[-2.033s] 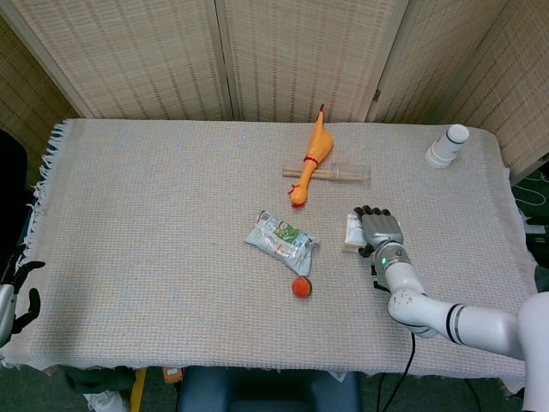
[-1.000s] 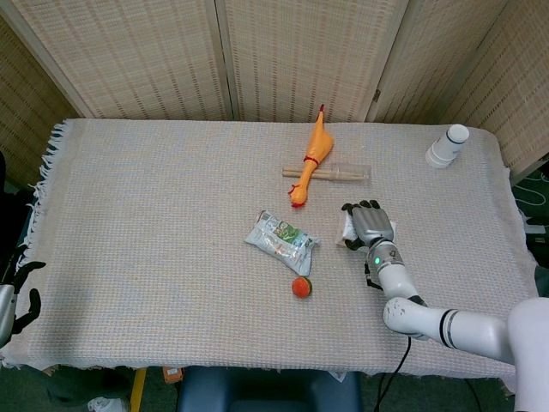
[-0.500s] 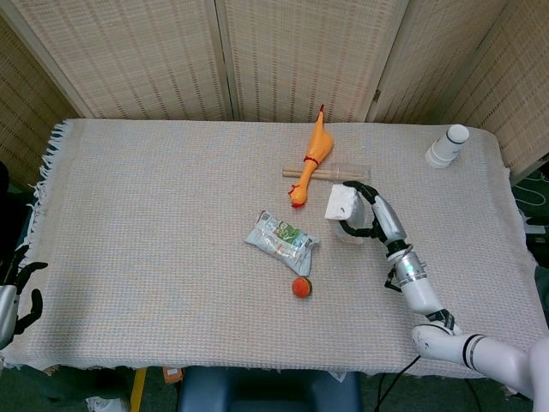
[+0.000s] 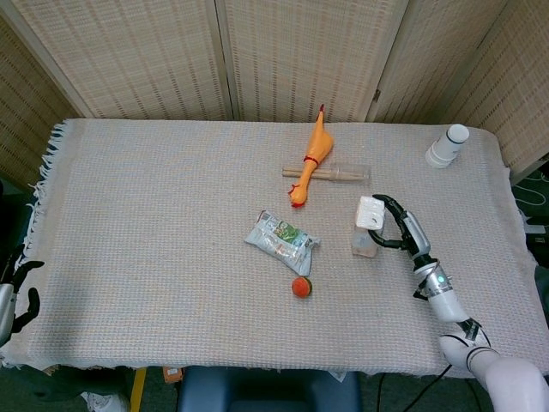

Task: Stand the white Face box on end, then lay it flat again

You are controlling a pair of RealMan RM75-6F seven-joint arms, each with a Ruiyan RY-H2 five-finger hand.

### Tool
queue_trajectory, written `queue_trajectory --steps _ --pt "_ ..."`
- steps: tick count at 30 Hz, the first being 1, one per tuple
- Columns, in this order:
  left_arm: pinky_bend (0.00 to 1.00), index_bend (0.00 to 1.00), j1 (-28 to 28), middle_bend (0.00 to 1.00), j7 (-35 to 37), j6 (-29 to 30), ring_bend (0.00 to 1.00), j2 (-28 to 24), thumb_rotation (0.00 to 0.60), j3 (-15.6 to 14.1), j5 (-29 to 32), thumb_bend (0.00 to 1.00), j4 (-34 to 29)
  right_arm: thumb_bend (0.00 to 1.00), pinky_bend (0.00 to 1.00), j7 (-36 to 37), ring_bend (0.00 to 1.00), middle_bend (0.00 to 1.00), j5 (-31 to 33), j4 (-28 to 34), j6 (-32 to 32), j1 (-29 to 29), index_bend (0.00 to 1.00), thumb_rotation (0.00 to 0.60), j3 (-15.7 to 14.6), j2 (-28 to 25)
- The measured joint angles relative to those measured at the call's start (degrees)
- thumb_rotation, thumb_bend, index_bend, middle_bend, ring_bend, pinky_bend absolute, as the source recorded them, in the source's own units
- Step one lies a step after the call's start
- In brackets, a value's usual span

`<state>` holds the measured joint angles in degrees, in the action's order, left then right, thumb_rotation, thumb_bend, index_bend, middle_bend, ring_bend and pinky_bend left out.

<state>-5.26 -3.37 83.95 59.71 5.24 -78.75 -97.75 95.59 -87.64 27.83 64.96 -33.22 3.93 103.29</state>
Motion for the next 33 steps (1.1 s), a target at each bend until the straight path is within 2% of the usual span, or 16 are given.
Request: queue_trajectory --steps 5,9,23,29,33 --pt "0.08 0.27 -0.1 0.00 -0.4 -0.1 0.00 0.3 0.600 0.1 0.2 0.62 0.2 0.30 0.00 6.7 0.32 0.41 -3.2 -7.7 0.7 0.1 0.27 0.600 -3.0 3.8" --pt "0.08 0.27 -0.1 0.00 -0.5 0.1 0.00 0.4 0.600 0.2 0.3 0.62 0.2 0.30 0.00 8.5 0.32 0.41 -4.7 -9.6 1.1 0.0 0.26 0.600 -4.7 4.7" --pt "0.08 0.27 0.3 0.00 -0.2 0.9 0.00 -0.1 0.600 0.0 -0.7 0.62 -0.3 0.30 0.00 8.9 0.29 0.40 -6.5 -8.4 6.2 1.6 0.17 0.600 -7.0 1.4" --pt "0.08 0.27 0.4 0.00 -0.5 1.1 0.00 -0.2 0.600 -0.1 -0.8 0.62 -0.6 0.30 0.00 8.4 0.22 0.32 -8.7 -6.5 5.6 2.1 0.10 0.600 -10.0 -1.4" --pt "0.08 0.27 0.4 0.00 -0.5 1.2 0.00 -0.2 0.600 0.0 -0.9 0.62 -0.7 0.30 0.00 8.3 0.13 0.23 -10.3 -4.2 4.5 2.0 0.02 0.600 -12.2 -4.3"
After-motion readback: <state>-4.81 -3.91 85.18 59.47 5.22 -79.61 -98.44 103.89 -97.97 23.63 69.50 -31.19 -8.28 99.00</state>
